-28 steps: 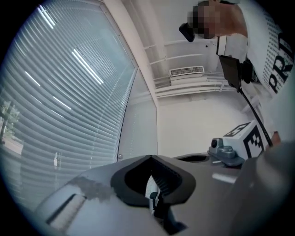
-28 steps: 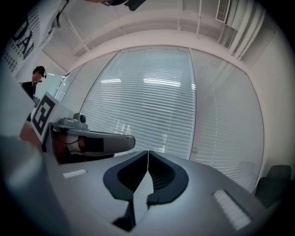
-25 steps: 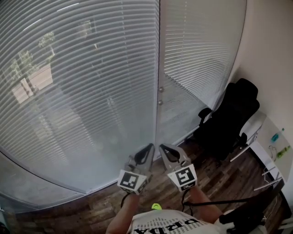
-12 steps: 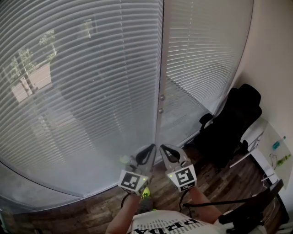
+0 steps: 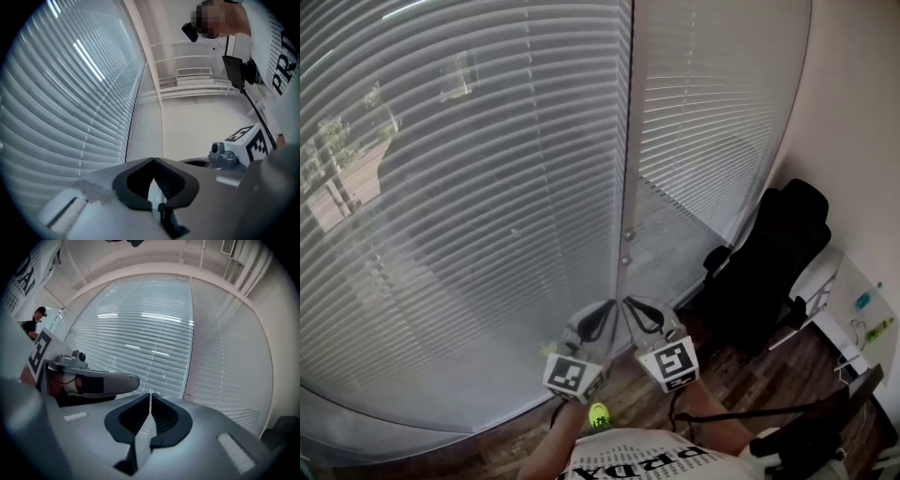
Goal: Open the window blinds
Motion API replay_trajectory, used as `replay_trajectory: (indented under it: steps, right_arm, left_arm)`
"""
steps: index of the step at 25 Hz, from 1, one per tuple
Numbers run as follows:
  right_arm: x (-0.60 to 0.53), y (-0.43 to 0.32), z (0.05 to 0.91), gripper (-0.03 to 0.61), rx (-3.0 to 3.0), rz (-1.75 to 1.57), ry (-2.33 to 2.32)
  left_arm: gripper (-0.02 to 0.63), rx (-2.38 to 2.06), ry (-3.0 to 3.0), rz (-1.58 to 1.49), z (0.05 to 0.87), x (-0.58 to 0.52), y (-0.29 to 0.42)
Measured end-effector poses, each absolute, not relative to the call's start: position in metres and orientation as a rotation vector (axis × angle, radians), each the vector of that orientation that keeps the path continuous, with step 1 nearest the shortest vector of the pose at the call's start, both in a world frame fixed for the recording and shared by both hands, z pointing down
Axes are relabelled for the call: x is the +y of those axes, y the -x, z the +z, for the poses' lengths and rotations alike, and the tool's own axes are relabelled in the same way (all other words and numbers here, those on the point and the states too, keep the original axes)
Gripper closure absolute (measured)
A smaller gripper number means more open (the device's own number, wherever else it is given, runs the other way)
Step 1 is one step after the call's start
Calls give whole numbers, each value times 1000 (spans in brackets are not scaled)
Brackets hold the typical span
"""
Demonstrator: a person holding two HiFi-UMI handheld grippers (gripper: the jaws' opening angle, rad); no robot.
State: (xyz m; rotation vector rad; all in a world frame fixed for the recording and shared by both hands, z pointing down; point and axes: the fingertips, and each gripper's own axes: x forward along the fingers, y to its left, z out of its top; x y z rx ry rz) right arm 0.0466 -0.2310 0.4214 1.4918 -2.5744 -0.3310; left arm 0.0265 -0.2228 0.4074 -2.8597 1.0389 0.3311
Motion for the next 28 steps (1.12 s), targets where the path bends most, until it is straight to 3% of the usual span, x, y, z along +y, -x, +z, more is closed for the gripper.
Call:
replay_trajectory:
  steps: [15,28]
  right_arm:
    - [-305,-46,426,558,-2496,-406,-1592]
    - [-382,-100,419,460,-2366,-458,-1600]
  left_arm:
    - [621,958,2896,330,421,-296,-23]
    - [620,1013,2923,321,417,-359,-54]
